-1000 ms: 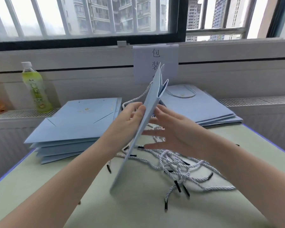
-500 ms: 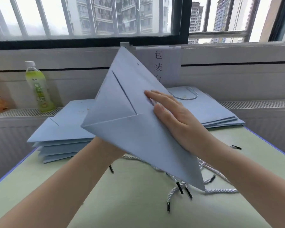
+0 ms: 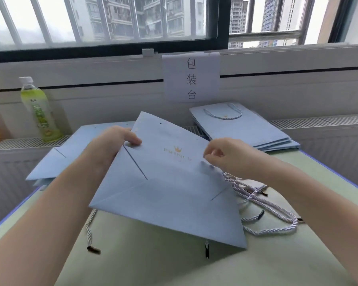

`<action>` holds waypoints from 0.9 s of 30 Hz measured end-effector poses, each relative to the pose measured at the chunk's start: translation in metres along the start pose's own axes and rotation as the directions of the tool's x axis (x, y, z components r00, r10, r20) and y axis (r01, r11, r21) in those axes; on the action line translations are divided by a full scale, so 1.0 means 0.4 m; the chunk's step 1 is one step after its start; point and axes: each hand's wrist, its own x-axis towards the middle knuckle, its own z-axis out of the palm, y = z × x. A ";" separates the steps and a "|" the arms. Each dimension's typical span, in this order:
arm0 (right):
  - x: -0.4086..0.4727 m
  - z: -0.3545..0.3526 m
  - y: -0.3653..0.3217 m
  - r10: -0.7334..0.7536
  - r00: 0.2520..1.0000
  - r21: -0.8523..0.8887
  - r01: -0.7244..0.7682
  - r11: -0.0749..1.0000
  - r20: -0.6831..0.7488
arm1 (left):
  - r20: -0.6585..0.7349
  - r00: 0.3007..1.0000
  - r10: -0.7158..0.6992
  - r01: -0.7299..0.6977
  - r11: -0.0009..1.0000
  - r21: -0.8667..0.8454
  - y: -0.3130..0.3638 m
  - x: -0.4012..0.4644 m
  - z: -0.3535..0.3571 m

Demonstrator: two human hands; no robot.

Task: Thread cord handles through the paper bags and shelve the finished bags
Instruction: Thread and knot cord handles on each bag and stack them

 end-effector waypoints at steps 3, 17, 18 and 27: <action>-0.006 -0.024 0.034 0.221 0.958 -0.348 -0.147 0.926 0.182 | -0.088 0.995 0.041 -0.031 0.994 0.107 0.000 0.033 -0.013; 0.028 -0.001 0.069 0.173 0.961 -0.031 -0.183 0.983 -0.215 | -0.256 0.952 0.170 -0.204 0.973 -0.111 0.005 0.015 -0.022; 0.027 -0.012 0.065 0.157 0.945 0.022 -0.158 0.987 -0.288 | -0.260 0.953 0.155 -0.198 0.969 -0.150 0.008 0.010 -0.023; 0.007 -0.076 0.010 0.175 0.709 0.569 0.366 0.736 -0.683 | -0.093 0.990 0.102 -0.104 0.994 -0.021 0.008 -0.010 0.005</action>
